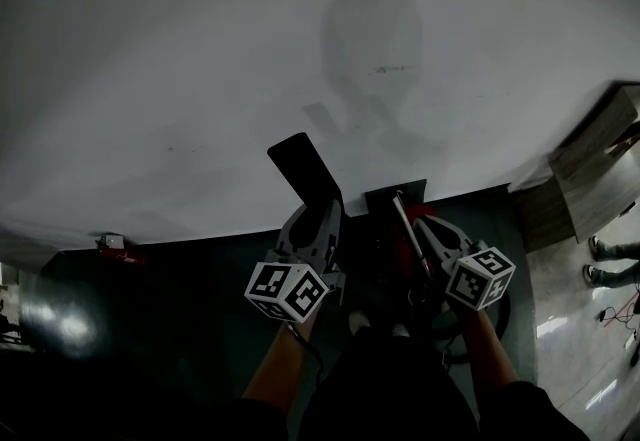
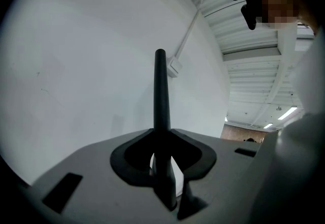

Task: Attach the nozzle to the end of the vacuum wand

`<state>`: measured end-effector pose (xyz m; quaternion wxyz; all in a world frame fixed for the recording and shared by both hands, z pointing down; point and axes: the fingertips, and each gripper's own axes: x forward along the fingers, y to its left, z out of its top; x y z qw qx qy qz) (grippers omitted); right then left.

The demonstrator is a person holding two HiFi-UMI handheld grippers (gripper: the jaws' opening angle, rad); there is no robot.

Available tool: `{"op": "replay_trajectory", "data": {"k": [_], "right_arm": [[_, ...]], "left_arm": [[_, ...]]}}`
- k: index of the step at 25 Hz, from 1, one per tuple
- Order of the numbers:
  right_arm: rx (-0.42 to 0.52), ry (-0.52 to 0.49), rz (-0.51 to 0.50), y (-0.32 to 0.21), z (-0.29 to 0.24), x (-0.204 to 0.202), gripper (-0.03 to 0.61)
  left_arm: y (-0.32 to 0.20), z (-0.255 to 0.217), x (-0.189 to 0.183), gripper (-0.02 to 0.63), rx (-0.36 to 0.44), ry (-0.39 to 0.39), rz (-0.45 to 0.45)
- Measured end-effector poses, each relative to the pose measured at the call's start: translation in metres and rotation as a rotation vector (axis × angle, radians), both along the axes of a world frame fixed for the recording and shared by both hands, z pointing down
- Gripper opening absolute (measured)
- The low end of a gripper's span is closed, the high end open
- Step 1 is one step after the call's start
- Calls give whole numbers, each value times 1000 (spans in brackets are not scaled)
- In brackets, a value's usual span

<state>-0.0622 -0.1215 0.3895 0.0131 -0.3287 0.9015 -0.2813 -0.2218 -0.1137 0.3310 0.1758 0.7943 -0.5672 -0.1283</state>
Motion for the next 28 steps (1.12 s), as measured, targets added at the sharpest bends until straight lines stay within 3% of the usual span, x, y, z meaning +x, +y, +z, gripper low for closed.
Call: {"op": "replay_trajectory", "data": {"k": [10, 22, 28], "right_arm": [[-30, 7, -34, -17, 13, 5, 17], [53, 184, -135, -44, 52, -4, 21], [75, 285, -196, -55, 94, -16, 90]], "left_arm": [[-18, 11, 6, 84, -27, 3, -30], [-60, 26, 19, 84, -33, -16, -49], [-83, 44, 20, 84, -36, -9, -60]]}}
